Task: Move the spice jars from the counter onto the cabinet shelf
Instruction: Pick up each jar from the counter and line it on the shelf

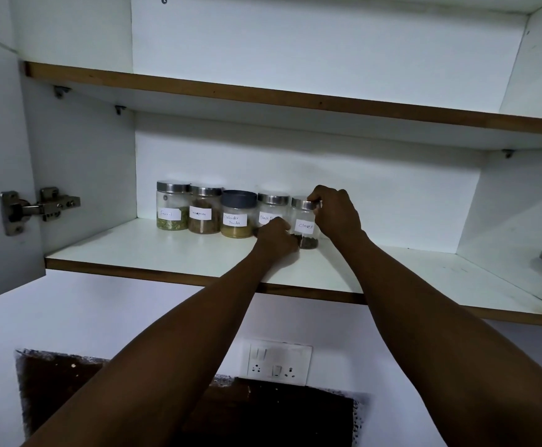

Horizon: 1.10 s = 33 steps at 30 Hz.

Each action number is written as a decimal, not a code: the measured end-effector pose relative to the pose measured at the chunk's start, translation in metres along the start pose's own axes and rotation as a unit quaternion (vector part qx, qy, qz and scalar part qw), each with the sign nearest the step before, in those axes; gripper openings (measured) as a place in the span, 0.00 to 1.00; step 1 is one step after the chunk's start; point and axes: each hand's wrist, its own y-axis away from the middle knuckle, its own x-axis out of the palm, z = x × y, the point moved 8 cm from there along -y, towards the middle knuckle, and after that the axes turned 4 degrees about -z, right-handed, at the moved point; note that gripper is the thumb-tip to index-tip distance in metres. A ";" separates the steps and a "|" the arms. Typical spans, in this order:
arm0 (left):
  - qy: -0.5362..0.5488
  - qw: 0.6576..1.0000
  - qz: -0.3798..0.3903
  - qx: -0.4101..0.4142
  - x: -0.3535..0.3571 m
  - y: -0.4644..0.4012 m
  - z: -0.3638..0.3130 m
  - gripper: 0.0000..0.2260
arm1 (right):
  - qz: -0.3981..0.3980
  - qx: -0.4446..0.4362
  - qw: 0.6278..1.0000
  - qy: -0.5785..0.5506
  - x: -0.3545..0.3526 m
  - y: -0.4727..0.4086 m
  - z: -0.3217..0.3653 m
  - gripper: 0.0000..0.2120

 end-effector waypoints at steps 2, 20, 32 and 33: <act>0.000 1.000 0.015 0.003 0.003 -0.003 0.001 0.27 | -0.002 0.000 1.000 0.003 0.004 -0.002 -0.002 0.16; -0.036 0.998 0.023 0.050 0.011 0.005 -0.004 0.20 | -0.005 0.021 1.000 0.017 0.019 -0.008 -0.005 0.19; -0.045 0.996 0.004 0.071 0.007 0.009 -0.008 0.13 | -0.015 0.017 1.000 0.005 0.028 0.021 0.000 0.26; -0.048 0.996 -0.002 0.075 0.007 0.009 -0.009 0.14 | -0.011 0.013 1.000 0.005 0.027 0.021 0.000 0.30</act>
